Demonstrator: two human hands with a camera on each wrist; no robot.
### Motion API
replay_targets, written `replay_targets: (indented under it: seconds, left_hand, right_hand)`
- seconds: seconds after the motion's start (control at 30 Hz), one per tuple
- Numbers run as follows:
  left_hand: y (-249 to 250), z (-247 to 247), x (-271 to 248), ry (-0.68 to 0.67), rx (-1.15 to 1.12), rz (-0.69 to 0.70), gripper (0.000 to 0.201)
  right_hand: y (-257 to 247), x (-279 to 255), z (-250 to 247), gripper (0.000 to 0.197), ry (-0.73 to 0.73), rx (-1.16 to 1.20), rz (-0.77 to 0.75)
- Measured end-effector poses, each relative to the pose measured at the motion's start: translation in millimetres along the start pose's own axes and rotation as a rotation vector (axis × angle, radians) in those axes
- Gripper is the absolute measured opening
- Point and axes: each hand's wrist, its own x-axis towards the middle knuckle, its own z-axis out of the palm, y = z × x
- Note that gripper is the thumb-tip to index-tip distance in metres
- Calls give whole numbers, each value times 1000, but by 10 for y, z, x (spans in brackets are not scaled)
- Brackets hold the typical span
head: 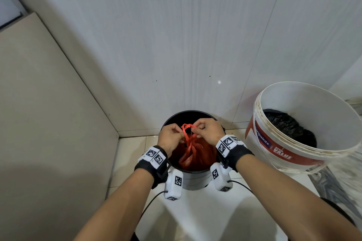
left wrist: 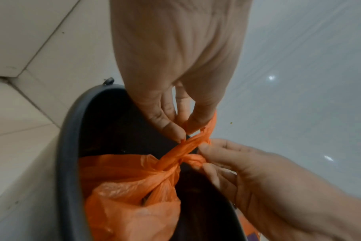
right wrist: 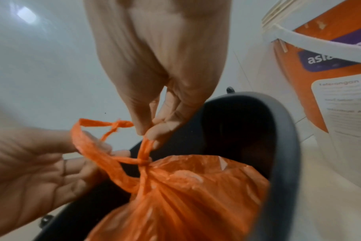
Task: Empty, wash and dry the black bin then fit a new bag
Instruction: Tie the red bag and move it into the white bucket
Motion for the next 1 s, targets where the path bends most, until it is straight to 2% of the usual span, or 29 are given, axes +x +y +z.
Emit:
replay_targets:
  seconds: [0.1,0.17,0.23,0.33,0.43,0.53,0.63,0.73,0.87,1.0]
  left_hand:
    - [-36,-33,21,80,-14,-69,38]
    - [-56,-56,26,130,13,-125,39]
    - [-57,-67,13,171,132,-130,35]
    - [4,-58,-10,211,286,-76,24]
    - [57,-70,29,112,233,-89,17]
    - [94,-163,55,-87,219,-104,22]
    - [148,-233,55,-218,223,-92,20]
    - [143,-250,78,-322,262,-58,16]
    - [148,-284,139,-286,406,78,9]
    - [165,-394,192,-250,516,164,12]
  right_hand:
    - [83,-18,-49,25,-18,-97,30]
    - [124,-19,-105,26,2,-199,79]
    - [92,-29,-179,28,60,-267,142]
    - [49,-16,-160,41,65,-189,157]
    - [28,17,-142,49,-46,-84,93]
    - [-45,-23,-254,38,-141,-20,71]
    - [-92,-41,-315,11,-212,-68,-12]
    - [-90,-24,-275,14,-155,-246,-136]
    - [-153,-5,-265,12,-202,-525,-230]
    - [-142,39,-333,5,-289,-707,-205]
